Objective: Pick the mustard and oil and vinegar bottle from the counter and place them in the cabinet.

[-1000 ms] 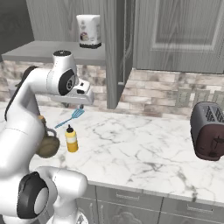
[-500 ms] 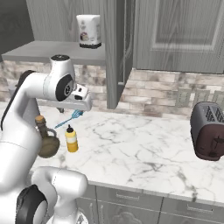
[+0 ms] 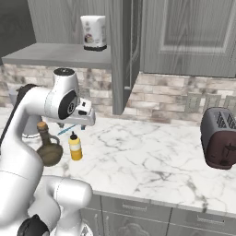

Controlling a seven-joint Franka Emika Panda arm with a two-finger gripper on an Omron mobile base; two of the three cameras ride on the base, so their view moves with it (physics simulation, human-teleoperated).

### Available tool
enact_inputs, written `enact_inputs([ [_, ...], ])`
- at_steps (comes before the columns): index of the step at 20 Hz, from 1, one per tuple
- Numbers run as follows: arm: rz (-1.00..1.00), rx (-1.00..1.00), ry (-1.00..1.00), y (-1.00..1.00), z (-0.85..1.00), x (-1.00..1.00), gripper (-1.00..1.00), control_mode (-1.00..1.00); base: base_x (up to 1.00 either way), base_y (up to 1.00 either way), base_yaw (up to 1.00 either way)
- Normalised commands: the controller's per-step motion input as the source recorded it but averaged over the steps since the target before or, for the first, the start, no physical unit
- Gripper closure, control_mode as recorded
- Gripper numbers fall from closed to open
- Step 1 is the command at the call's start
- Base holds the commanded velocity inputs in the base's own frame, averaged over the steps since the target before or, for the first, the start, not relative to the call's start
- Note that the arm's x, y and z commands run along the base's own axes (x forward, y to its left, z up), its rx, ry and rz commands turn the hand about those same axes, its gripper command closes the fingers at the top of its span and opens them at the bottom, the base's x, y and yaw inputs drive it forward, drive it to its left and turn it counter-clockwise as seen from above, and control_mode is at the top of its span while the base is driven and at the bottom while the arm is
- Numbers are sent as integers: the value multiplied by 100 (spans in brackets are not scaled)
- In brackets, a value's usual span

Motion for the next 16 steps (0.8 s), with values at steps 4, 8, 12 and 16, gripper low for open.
enact_inputs([
  [4, 20, 0, -6, 0, -11, -14, -100, -100, 0, 0, 0],
  [8, 26, 0, -9, 2, -6, 0, -100, -100, 0, 0, 0],
  [12, 29, 3, -8, 6, -2, 0, -100, -100, 0, 0, 0],
  [16, 30, 0, -6, 11, -4, 0, -100, -100, 0, 0, 0],
])
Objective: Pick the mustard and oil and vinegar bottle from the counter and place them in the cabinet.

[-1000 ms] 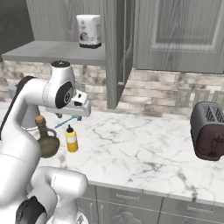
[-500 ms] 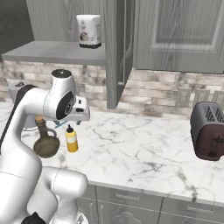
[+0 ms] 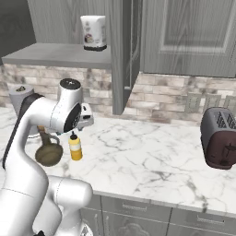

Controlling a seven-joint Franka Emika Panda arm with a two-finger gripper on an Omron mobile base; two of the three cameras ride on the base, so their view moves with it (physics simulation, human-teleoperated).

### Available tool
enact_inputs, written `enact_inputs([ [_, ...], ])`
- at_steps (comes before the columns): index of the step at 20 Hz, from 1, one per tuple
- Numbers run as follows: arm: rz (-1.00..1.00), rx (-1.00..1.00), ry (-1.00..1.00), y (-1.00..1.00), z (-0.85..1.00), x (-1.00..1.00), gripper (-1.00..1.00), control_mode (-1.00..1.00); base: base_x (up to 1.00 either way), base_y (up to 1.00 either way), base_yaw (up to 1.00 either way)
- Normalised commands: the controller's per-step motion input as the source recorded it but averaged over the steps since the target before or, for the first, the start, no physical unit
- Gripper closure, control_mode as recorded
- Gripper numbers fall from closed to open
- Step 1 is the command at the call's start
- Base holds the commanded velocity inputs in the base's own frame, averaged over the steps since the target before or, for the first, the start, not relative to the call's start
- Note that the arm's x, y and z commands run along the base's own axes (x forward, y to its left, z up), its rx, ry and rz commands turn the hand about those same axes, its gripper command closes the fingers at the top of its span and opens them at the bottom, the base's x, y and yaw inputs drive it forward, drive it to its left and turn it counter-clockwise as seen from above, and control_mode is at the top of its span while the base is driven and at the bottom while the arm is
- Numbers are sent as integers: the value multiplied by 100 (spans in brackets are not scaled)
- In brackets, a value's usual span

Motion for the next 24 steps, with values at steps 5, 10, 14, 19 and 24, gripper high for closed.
enact_inputs([
  [5, 31, 1, -5, 14, -16, 0, -100, -100, 0, 0, 0],
  [10, 37, 2, -7, 15, -14, 0, -100, -100, 0, 0, 0],
  [14, 38, 2, -6, 10, -15, 0, -100, -100, 0, 0, 0],
  [19, 36, 0, -9, 12, -15, 0, -100, -100, 0, 0, 0],
  [24, 28, 0, -11, 18, -17, 0, -100, -100, 0, 0, 0],
])
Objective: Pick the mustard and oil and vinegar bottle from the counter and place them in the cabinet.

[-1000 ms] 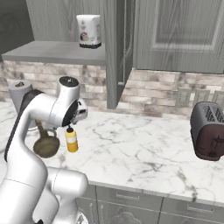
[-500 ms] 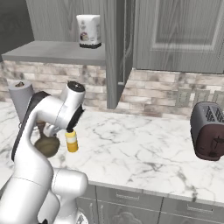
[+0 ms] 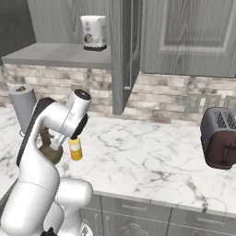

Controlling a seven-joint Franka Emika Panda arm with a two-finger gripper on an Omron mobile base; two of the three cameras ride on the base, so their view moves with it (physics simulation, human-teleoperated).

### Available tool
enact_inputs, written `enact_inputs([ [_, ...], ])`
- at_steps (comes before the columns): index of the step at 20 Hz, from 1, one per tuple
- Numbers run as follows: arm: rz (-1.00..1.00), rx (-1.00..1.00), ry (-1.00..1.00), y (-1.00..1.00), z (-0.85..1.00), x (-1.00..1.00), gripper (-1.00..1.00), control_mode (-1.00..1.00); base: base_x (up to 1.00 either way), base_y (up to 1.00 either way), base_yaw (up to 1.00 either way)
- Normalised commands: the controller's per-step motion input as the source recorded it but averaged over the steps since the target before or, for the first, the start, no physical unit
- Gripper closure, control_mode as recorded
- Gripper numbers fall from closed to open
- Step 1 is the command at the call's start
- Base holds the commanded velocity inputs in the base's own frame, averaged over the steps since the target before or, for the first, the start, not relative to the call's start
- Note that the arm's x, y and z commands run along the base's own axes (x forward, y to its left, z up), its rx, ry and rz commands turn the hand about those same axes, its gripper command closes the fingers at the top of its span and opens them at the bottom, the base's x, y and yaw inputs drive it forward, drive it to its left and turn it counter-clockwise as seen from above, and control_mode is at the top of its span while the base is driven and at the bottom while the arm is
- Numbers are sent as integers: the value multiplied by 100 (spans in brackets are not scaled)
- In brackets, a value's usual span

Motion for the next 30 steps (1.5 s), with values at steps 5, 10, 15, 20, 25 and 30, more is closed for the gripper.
enact_inputs([
  [5, 15, 2, -8, 22, -11, 0, -100, -100, 0, 0, 0],
  [10, 9, 4, -4, 23, -9, 6, -100, -100, 0, 0, 0],
  [15, 6, 3, 0, 13, -8, 21, -100, -100, 0, 0, 0],
  [20, 3, 3, 0, 4, -13, 36, -100, -100, 0, 0, 0],
  [25, 6, 2, 0, 2, -16, 31, -100, -100, 0, 0, 0],
  [30, 7, 1, 0, 14, -18, 10, -100, -100, 0, 0, 0],
])
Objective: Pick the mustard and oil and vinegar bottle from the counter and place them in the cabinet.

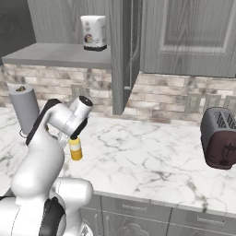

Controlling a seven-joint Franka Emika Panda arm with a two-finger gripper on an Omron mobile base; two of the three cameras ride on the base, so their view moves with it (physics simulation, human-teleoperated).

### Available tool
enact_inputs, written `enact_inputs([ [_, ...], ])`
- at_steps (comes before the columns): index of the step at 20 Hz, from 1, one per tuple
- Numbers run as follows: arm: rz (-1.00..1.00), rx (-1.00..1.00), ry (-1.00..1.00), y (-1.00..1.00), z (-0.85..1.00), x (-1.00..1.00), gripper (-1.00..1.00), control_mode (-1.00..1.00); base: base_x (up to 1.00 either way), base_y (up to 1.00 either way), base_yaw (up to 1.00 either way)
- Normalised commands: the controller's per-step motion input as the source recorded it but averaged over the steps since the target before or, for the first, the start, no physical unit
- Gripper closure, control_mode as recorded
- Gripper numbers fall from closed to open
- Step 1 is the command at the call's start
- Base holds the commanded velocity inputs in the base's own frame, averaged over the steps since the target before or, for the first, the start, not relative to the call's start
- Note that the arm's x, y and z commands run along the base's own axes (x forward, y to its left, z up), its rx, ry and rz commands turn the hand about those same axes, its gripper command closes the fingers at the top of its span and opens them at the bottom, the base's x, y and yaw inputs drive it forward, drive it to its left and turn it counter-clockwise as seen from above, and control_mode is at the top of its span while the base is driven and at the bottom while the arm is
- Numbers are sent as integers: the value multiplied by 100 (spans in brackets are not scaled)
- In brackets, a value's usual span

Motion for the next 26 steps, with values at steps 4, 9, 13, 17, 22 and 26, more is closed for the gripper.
enact_inputs([
  [4, 6, 0, 0, 25, -19, 0, -100, -100, 0, 0, 0],
  [9, 3, 0, 0, 18, -15, 5, -100, -100, 0, 0, 0],
  [13, 1, 0, 0, 0, -9, 22, -100, -100, 0, 0, 0],
  [17, 1, 0, 0, 0, -9, 21, -100, -100, 0, 0, 0],
  [22, 2, 3, 0, 9, -13, 12, -100, -100, 0, 0, 0],
  [26, 2, 6, 0, 20, -15, 2, -100, -100, 0, 0, 0],
])
